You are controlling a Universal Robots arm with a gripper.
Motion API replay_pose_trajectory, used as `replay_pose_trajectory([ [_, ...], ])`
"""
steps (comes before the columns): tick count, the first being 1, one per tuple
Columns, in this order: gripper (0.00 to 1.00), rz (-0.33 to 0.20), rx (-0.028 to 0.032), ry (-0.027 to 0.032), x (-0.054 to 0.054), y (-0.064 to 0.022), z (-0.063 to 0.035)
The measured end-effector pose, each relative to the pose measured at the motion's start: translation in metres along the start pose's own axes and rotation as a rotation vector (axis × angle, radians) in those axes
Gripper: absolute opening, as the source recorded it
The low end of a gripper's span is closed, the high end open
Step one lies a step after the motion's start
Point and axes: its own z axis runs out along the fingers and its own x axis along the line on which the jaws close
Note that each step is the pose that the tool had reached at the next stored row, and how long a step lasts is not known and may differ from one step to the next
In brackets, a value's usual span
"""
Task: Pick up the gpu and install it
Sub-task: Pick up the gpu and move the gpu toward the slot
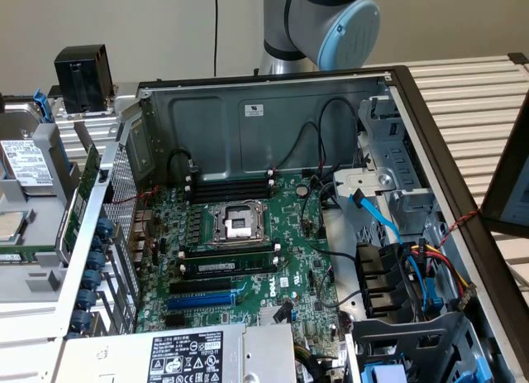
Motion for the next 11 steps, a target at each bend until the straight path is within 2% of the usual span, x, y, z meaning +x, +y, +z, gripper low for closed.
replay_pose_trajectory([
  [7,0.11,-0.127,-0.0048,0.0044,0.0000,0.0000,0.0003],
  [9,0.11,-0.134,-0.0040,0.0025,0.0007,0.0002,0.0002],
  [11,0.11,-0.105,-0.0013,0.0003,0.0007,0.0003,0.0006],
])
